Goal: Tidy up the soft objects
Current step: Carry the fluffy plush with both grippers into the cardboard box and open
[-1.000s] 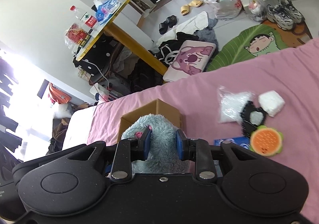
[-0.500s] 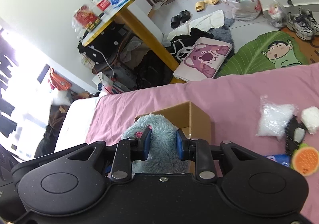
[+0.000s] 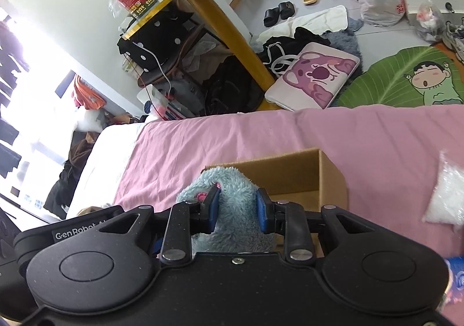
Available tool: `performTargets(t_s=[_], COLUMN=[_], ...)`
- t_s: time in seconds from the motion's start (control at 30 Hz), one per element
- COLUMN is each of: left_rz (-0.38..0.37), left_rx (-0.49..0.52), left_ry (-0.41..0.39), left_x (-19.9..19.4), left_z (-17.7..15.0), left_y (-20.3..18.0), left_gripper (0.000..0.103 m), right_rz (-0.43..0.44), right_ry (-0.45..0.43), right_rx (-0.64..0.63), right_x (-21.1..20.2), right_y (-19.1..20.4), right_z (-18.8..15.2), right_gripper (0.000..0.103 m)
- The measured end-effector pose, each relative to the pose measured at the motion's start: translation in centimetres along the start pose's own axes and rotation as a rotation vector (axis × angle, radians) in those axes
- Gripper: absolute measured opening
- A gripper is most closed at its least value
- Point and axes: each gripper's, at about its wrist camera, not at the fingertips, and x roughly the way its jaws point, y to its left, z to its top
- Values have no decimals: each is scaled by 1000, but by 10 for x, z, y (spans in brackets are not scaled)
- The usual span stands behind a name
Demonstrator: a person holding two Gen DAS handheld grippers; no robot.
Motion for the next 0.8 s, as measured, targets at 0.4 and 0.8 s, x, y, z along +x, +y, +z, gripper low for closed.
performTargets(t_s=[0.4,0.8], left_rz=[38,87], left_rx=[-43,36], left_ry=[-52,-62], left_x=[19,1], left_z=[9,4], left_y=[10,-3], left_gripper=[25,50], right_rz=[0,-16], right_ry=[5,-10], right_rx=[60,61], right_x=[30,-8], right_y=[-9,-15], right_z=[5,1], right_gripper=[35,53])
